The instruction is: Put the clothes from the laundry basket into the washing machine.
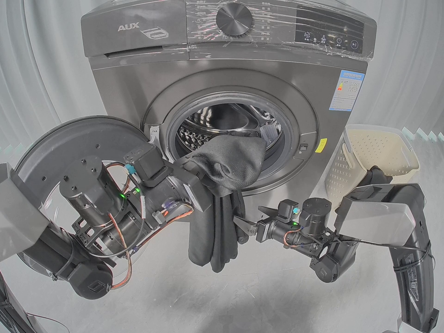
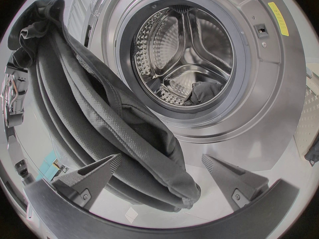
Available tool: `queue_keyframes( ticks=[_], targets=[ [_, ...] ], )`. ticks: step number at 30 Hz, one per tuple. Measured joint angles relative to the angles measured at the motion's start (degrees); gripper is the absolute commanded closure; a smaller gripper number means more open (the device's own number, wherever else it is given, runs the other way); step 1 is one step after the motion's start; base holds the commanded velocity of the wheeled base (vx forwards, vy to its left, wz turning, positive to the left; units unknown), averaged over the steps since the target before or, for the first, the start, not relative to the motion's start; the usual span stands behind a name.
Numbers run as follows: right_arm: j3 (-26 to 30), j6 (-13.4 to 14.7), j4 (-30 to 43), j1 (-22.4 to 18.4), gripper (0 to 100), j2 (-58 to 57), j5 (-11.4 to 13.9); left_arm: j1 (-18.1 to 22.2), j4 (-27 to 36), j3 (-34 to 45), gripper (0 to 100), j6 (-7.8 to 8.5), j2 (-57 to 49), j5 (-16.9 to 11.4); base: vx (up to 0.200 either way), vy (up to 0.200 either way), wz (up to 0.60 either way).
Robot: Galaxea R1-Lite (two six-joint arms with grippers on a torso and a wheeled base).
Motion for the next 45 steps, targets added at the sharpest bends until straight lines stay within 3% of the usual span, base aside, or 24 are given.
queue_keyframes(
  ticks=[5,6,19,29,36,45],
  targets=[
    [-1.79,-0.05,-0.06,0.01,0,0.96,0.07,-0.07,-0.05,0.46,100,0.06,0.01,-0.05,0.0,0.0,0.0],
    [-1.97,-0.05,-0.12,0.04,100,1.07,0.13,-0.07,-0.07,0.55,100,0.06,0.01,-0.05,0.0,0.0,0.0],
    [-1.84,0.04,-1.32,0.59,100,1.01,1.85,0.35,-0.07,0.72,100,0.06,0.15,-0.06,0.0,0.0,0.0],
    [5.46,0.48,-1.29,-0.52,100,-8.0,3.39,0.69,-0.1,1.24,100,-0.07,0.23,0.22,0.0,0.0,0.0],
    [11.47,0.23,-1.29,-1.79,100,-12.59,3.19,0.99,-0.07,1.16,100,-0.1,0.15,0.44,0.0,0.0,0.0],
    [10.64,0.17,-1.24,-1.32,100,-8.05,1.48,0.61,-0.07,0.18,100,-0.11,0.06,0.38,0.0,0.0,0.0]
  ],
)
